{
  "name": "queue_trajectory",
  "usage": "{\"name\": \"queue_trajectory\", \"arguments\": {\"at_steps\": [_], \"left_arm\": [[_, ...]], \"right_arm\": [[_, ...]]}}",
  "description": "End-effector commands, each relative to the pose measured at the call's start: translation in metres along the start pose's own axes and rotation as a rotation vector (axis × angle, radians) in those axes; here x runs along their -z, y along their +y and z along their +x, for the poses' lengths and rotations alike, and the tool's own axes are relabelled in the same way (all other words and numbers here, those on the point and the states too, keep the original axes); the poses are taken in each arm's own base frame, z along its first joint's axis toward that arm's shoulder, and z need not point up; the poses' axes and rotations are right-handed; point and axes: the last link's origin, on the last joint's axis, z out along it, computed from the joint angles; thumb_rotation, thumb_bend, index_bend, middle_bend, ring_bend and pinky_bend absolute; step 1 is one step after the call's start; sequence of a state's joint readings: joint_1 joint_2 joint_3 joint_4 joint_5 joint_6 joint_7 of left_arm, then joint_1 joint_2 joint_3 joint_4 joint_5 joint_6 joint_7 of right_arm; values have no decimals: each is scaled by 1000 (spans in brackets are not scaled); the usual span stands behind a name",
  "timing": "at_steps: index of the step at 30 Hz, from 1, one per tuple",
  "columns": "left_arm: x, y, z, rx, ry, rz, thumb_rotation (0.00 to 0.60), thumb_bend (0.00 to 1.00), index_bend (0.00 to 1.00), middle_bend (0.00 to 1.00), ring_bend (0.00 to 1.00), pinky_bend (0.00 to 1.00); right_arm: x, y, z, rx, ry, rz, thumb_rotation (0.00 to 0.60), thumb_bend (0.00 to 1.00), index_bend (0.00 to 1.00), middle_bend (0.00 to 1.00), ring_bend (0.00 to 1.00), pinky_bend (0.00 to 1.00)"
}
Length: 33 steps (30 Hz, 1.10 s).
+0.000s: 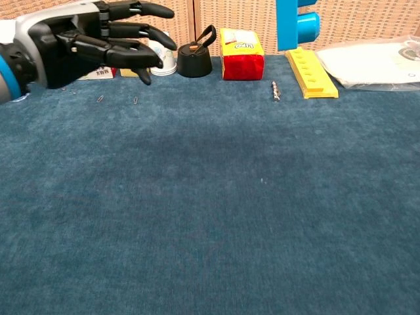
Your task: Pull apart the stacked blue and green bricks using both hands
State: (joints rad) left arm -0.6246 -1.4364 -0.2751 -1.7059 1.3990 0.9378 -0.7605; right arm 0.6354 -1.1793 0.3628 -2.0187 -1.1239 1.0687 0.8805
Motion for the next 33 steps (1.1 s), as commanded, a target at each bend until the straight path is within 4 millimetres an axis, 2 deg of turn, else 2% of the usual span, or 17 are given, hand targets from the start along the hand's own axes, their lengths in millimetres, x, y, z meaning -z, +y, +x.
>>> {"name": "queue_trajectory", "arguments": {"at_steps": [1, 7, 11, 15, 20, 25, 33], "left_arm": [[-12, -2, -11, 123, -47, 19, 511, 89, 238, 414, 446, 496], [-16, -3, -22, 217, -115, 32, 462, 83, 238, 413, 445, 496], [-19, -5, -27, 249, -141, 38, 457, 84, 238, 414, 445, 496], [-22, -5, -34, 267, -153, 37, 451, 148, 239, 410, 431, 494], [-27, -1, -46, 293, -191, 43, 463, 272, 253, 311, 328, 488], [-35, 5, -58, 275, -187, 5, 465, 292, 283, 212, 233, 457], [-41, 11, -69, 223, -180, -30, 465, 298, 286, 168, 202, 440]], "right_arm": [[0, 1, 0, -21, 18, 9, 600, 75, 713, 672, 704, 708], [1, 6, -6, -36, 30, 33, 600, 75, 713, 673, 704, 708], [-3, 7, -9, -28, 30, 52, 600, 75, 713, 673, 704, 708], [-6, 7, -13, -25, 23, 59, 600, 74, 713, 673, 704, 708], [-5, 10, -21, -5, 3, 71, 600, 74, 713, 673, 704, 708], [-7, 10, -24, 11, -17, 74, 600, 74, 713, 673, 704, 708], [-7, 10, -28, 29, -33, 73, 600, 73, 713, 673, 704, 707]]}}
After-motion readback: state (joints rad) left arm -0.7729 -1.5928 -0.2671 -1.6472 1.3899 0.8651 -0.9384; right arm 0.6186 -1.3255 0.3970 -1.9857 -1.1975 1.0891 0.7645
